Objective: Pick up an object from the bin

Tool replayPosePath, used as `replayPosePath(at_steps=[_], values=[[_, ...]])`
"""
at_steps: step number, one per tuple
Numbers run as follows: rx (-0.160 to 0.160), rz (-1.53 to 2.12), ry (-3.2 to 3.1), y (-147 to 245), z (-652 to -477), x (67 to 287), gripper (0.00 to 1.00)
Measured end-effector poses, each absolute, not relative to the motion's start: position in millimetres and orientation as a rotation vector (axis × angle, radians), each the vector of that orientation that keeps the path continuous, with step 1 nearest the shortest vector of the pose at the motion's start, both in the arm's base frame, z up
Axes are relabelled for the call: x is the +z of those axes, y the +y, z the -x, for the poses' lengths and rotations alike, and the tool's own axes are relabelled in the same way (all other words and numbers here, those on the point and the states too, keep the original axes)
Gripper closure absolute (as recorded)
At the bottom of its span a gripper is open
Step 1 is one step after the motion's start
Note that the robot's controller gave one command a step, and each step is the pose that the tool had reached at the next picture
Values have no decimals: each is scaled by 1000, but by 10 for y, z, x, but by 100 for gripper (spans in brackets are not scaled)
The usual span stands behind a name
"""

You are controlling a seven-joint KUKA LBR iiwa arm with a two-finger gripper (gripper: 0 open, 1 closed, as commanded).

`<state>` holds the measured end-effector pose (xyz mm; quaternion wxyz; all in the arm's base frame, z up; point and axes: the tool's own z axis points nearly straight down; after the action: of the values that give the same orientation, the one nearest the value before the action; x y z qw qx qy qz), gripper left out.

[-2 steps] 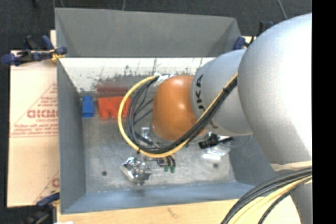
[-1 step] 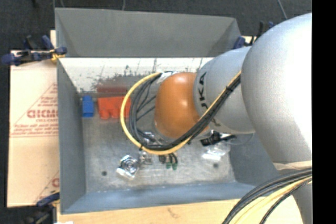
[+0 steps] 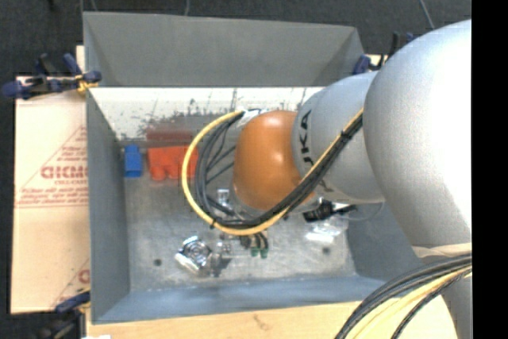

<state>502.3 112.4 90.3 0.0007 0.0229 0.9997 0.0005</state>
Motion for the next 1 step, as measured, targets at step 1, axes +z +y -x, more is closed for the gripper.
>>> replayPosePath(at_steps=[1], values=[[-3,173,3129,1446,-5150,732,0]])
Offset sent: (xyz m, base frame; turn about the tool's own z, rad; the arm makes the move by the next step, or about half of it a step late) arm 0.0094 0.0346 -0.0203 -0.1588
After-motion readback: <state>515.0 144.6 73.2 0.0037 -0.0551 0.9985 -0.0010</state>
